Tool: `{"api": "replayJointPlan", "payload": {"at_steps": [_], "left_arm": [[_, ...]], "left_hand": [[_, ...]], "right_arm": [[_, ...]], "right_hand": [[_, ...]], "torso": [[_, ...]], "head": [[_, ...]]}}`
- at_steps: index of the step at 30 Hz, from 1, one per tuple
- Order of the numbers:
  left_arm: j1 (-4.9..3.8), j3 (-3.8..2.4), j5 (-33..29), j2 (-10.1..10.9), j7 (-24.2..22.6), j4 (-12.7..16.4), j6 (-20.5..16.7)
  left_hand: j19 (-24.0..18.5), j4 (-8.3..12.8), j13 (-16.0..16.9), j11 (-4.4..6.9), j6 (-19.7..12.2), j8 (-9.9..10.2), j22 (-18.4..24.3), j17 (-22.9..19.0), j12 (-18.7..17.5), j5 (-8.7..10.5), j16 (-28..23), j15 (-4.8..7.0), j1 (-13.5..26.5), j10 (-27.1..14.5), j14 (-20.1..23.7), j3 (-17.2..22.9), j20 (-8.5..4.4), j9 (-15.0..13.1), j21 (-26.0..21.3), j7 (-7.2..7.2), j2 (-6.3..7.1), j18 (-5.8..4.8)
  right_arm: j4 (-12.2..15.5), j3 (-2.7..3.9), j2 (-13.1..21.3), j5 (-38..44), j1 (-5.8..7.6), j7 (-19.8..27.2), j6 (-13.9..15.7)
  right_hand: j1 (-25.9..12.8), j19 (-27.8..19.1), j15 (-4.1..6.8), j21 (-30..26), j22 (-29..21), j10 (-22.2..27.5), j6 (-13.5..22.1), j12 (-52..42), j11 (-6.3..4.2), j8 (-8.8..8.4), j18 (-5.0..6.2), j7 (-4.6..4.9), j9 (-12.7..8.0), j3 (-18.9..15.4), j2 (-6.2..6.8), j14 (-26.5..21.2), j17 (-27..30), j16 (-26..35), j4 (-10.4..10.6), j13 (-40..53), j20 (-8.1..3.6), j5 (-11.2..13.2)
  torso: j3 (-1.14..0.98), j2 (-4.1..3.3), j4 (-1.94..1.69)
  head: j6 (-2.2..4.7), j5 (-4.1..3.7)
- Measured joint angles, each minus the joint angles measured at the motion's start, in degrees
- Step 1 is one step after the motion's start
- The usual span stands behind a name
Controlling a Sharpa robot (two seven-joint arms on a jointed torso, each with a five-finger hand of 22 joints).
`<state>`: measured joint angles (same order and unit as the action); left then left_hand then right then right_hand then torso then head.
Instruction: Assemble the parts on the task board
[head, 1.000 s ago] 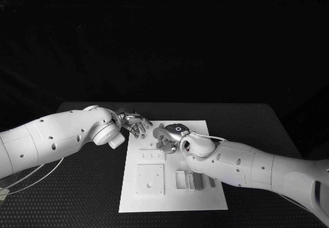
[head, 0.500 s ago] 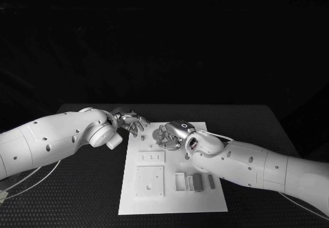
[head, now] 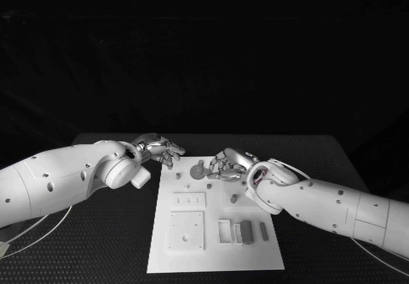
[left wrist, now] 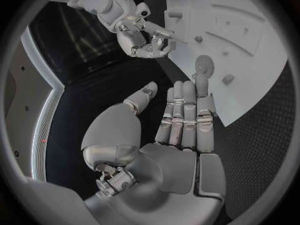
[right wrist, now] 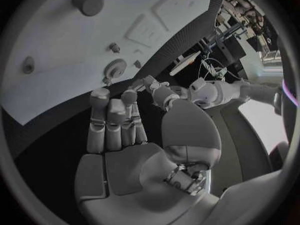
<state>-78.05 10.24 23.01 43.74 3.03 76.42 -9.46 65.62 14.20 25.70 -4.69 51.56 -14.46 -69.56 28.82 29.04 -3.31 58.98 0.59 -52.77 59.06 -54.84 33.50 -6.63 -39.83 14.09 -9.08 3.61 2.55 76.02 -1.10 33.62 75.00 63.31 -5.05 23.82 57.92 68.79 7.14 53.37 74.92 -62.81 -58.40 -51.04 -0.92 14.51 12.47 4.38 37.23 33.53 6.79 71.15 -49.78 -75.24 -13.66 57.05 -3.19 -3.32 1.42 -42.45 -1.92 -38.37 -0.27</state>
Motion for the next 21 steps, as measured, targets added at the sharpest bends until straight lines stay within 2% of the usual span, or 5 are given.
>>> {"api": "replayJointPlan", "payload": {"at_steps": [4, 10, 13, 16, 21], "left_arm": [[0.01, 0.05, -1.66, 0.55, -3.13, 0.70, 0.63], [0.19, 0.09, -2.12, 1.29, -8.34, 1.76, 0.86], [0.37, 0.09, -0.22, 1.64, -11.47, 2.34, 0.30], [0.58, 0.09, 2.89, 1.99, -14.24, 2.89, -1.01], [0.92, 0.09, 8.01, 2.31, -17.02, 4.57, -3.16]], "left_hand": [[-0.30, 0.16, -0.59, -0.21, -0.19, 0.00, 0.00, -0.19, -0.61, -0.30, 0.00, -0.26, -0.63, -0.62, 0.52, 0.16, 0.30, 0.36, -0.30, -0.03, -0.63, 0.00], [-0.50, 1.35, -1.67, -0.32, -0.26, 0.00, -0.41, -0.38, -1.37, -1.15, 0.00, -0.50, -4.31, -0.73, 0.91, 0.87, 0.50, 1.50, -0.61, -0.08, -1.06, 0.01], [-0.71, 1.80, -2.13, -0.32, 0.02, 0.00, -0.69, -0.50, -1.72, -2.01, 0.38, -0.70, -6.60, -0.73, 1.11, 1.04, 0.71, 2.07, -0.95, 0.19, -0.99, 0.07], [-0.71, 2.02, -2.42, -0.32, 0.35, -0.04, -0.90, -0.63, -1.76, -2.45, 0.45, -0.54, -8.77, -0.73, 1.34, 1.23, 0.71, 2.41, -0.95, 0.08, -0.33, 0.08], [-0.90, 2.03, -2.93, -0.49, 0.66, -0.25, -1.13, -0.83, -2.09, -2.85, 0.45, -0.70, -11.55, -0.55, 1.51, 1.23, 0.91, 3.02, -1.33, 0.17, 0.69, 0.13]], "right_arm": [[0.11, 0.33, 1.65, -4.93, 0.10, 1.57, -2.13], [1.24, 0.54, 3.57, -11.46, 0.72, 3.64, -5.96], [0.73, 0.56, 4.36, -15.57, 1.34, 4.52, -9.76], [0.02, 0.64, 5.20, -19.35, 1.85, 5.25, -13.61], [-1.51, 0.61, 5.98, -24.99, 2.42, 6.04, -19.40]], "right_hand": [[0.00, -0.19, -0.12, 0.00, 0.00, 0.20, 0.07, 0.00, 0.05, 0.00, -0.01, 0.07, -0.01, 0.00, 0.00, -0.12, 0.00, 0.16, 0.00, -0.06, -0.18, 0.00], [-0.25, -0.21, -0.20, -0.22, 0.00, 0.45, 0.07, 0.00, 0.00, -0.01, -0.01, 0.08, -0.07, 0.00, -0.25, -0.20, 0.01, 0.16, 0.00, -0.06, -0.17, 0.00], [-0.31, -0.32, -0.17, -0.23, 0.00, 0.48, 0.25, 0.00, 0.03, -0.18, -0.01, 0.26, -0.09, 0.00, -0.31, -0.25, 0.00, 0.16, 0.00, -0.13, -0.05, 0.00], [-0.56, -0.53, -0.30, -0.48, 0.00, 0.87, 0.51, 0.00, 0.41, -0.34, -0.01, 0.51, -0.09, -0.02, -0.56, -0.75, -0.07, 0.42, -0.03, -0.14, 0.13, 0.00], [-0.56, -0.54, -0.31, -0.49, 0.00, 1.08, 0.51, 0.00, 0.20, -0.34, -0.01, 0.52, -0.09, -0.16, -0.56, -0.77, -0.07, 0.41, -0.17, -0.14, 0.14, 0.00]], "torso": [[-0.03, 0.00, 0.06], [-0.07, 0.01, 0.08], [-0.09, 0.01, 0.09], [-0.10, 0.01, 0.10], [-0.10, 0.03, 0.10]], "head": [[0.34, 0.13], [0.78, -0.01], [1.02, -0.24], [1.28, -0.43], [1.52, -0.80]]}}
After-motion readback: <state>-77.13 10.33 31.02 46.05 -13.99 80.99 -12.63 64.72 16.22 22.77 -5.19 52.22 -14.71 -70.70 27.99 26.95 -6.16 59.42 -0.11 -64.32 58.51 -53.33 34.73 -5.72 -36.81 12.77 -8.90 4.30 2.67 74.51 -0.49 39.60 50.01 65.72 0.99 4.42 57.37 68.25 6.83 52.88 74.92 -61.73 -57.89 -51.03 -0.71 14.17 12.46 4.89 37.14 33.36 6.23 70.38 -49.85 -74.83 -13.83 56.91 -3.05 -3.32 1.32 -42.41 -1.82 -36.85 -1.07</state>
